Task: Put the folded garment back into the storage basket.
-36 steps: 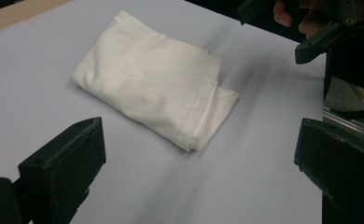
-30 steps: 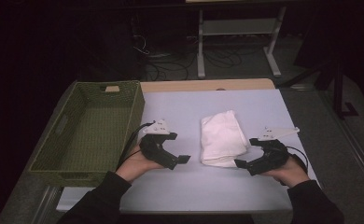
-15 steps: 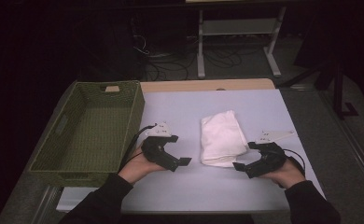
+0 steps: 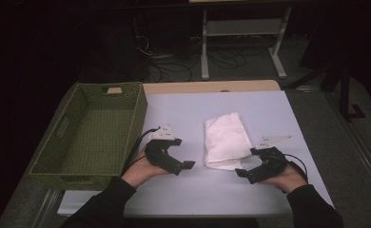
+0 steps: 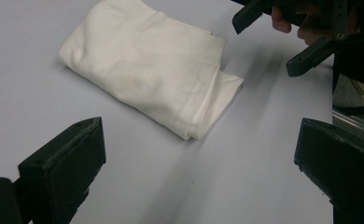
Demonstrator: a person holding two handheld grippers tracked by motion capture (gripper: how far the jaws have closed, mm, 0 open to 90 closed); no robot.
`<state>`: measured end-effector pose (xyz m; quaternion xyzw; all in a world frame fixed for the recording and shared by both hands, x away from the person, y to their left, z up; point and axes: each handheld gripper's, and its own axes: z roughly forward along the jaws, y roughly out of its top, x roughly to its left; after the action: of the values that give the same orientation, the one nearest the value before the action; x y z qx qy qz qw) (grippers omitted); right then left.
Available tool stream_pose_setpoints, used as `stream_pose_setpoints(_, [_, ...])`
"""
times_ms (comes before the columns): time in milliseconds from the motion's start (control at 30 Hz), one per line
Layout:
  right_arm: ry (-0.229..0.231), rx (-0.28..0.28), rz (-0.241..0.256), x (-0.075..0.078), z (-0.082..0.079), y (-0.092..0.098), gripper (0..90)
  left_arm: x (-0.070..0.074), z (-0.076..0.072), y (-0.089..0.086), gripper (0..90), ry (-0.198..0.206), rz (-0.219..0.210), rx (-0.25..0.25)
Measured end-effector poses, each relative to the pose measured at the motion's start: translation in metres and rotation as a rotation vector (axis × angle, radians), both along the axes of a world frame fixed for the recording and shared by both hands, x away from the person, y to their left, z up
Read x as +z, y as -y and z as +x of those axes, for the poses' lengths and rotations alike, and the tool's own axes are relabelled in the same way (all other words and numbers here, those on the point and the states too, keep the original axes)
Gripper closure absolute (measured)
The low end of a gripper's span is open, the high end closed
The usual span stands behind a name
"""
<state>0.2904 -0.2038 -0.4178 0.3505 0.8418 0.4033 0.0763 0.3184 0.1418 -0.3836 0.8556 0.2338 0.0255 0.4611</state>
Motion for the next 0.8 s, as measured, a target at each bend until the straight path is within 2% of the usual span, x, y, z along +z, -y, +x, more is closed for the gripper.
stream_pose_setpoints(433, [-0.019,-0.007,-0.025,-0.01,0.004,-0.004,0.0,-0.003,0.001,0.001,1.3,-0.008,0.002,0.0])
stream_pose_setpoints(567, [-0.043,-0.005,-0.034,-0.017,0.004,-0.006,0.0,-0.004,0.001,0.001,1.3,-0.008,0.003,0.001])
stream_pose_setpoints(800, [-0.046,0.002,-0.043,-0.021,0.005,-0.009,0.0,-0.005,0.001,0.001,1.3,-0.009,0.007,0.004])
